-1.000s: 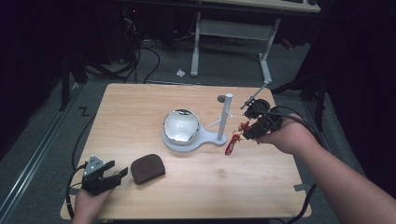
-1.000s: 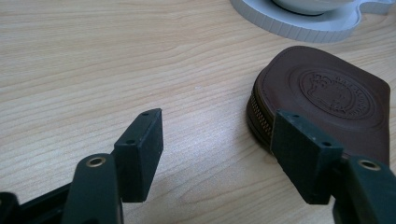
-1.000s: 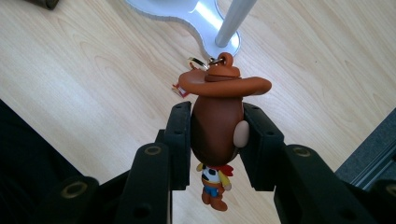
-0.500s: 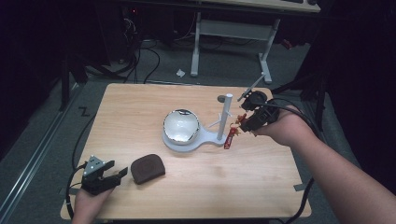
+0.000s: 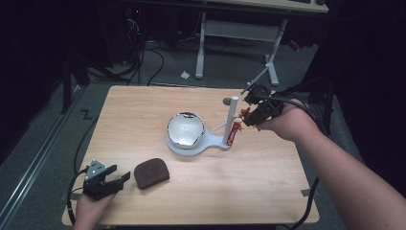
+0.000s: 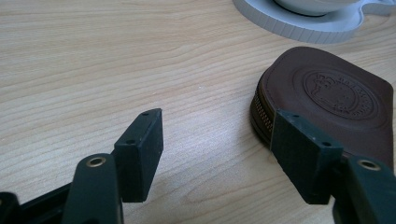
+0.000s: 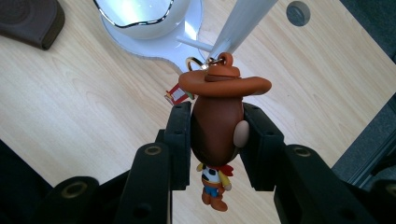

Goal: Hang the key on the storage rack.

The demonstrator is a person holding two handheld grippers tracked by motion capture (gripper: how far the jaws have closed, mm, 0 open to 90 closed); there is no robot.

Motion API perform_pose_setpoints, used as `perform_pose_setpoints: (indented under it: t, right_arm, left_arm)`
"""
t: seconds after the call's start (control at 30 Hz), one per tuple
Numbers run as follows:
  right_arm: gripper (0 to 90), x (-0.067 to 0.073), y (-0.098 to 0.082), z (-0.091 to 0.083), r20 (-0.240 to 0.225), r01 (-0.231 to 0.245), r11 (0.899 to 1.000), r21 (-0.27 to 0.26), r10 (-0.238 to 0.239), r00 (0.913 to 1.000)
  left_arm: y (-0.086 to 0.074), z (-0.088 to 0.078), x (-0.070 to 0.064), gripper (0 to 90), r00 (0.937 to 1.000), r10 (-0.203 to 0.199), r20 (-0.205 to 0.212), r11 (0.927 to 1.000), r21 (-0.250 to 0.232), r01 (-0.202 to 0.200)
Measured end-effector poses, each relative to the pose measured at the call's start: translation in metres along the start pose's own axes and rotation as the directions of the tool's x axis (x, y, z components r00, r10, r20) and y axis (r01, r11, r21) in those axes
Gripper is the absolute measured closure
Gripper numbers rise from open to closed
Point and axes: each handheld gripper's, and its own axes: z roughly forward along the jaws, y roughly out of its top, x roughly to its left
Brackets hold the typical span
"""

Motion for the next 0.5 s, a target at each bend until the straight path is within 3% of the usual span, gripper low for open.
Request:
perform_pose_setpoints:
  t: [0.43, 0.47, 0.5]
  right_arm:
    - [66.6, -0.008, -0.009, 0.018, 0.004, -0.029, 0.999, 0.024, 0.029, 0.9996]
    - [66.6, -0.008, -0.011, 0.020, 0.005, -0.053, 0.998, 0.029, 0.053, 0.9986]
    - [66.6, -0.009, -0.013, 0.022, 0.001, -0.039, 0.999, 0.022, 0.039, 0.9992]
  left_arm:
    - [0.000, 0.001, 0.000, 34.9, 1.0000, 0.001, 0.001, 1.0000, 0.002, -0.001]
    - [0.000, 0.001, 0.000, 34.9, 1.0000, 0.002, 0.002, 1.0000, 0.003, -0.002]
    - [0.000, 0.001, 0.000, 34.9, 1.0000, 0.002, 0.002, 1.0000, 0.003, -0.002]
